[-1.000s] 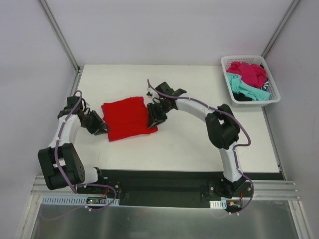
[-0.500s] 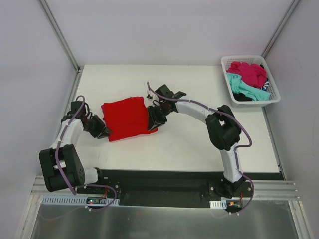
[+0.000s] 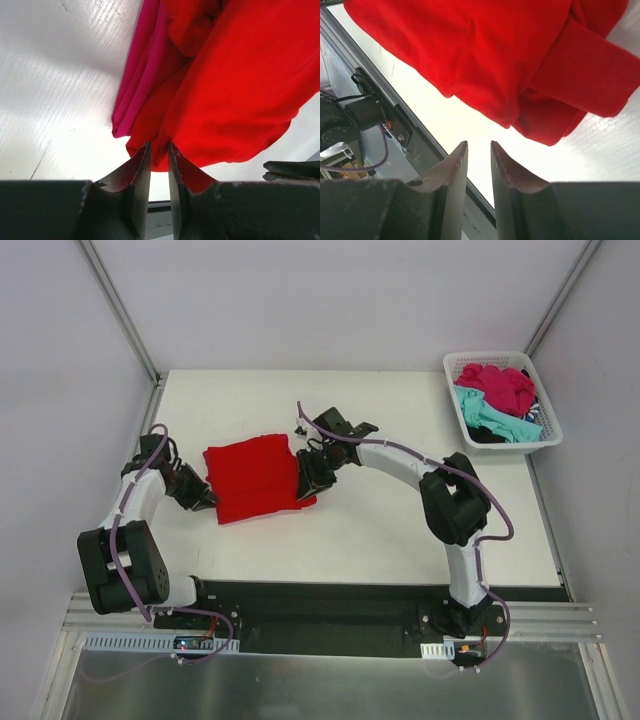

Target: Fold and stack the t-shirts

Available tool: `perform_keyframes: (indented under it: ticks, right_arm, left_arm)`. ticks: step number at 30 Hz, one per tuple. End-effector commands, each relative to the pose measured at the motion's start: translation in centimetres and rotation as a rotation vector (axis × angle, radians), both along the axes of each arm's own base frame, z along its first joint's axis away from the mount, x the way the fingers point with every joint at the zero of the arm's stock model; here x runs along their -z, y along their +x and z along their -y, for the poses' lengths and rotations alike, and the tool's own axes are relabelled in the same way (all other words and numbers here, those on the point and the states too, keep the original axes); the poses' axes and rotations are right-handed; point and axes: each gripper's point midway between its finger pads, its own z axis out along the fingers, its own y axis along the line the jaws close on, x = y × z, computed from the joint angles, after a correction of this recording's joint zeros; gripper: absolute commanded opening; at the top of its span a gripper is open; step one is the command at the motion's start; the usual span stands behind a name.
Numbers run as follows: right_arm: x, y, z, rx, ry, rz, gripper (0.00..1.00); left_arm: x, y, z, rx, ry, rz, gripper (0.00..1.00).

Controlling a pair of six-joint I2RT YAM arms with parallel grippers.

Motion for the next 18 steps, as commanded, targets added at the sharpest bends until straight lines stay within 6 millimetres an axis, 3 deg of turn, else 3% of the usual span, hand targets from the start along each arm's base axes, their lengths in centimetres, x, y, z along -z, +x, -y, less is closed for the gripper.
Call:
perform_keyframes:
  ticks: [1, 8, 11, 18]
  right_arm:
    - [-3.5, -0.8, 0.1, -0.015, 0.062, 0.047, 0.28]
    - [-3.2, -1.0, 0.3, -0.012, 0.057, 0.041, 0.28]
    - [-2.8, -1.2, 0.2, -0.003, 0.069, 0.032, 0.27]
    - [-1.1, -1.1, -0.1, -0.006, 0.062, 0.013, 0.27]
  left_arm:
    - [0.2, 0.0, 0.2, -0.004, -0.001, -0.036, 0.18]
    - [0.6, 0.0, 1.0, 0.003, -0.023, -0.033, 0.19]
    - [0.8, 0.2, 1.3, 0.007, -0.030, -0.033, 0.01]
    - [0.8, 0.4, 1.5, 0.012, -0.035, -0.034, 0.00]
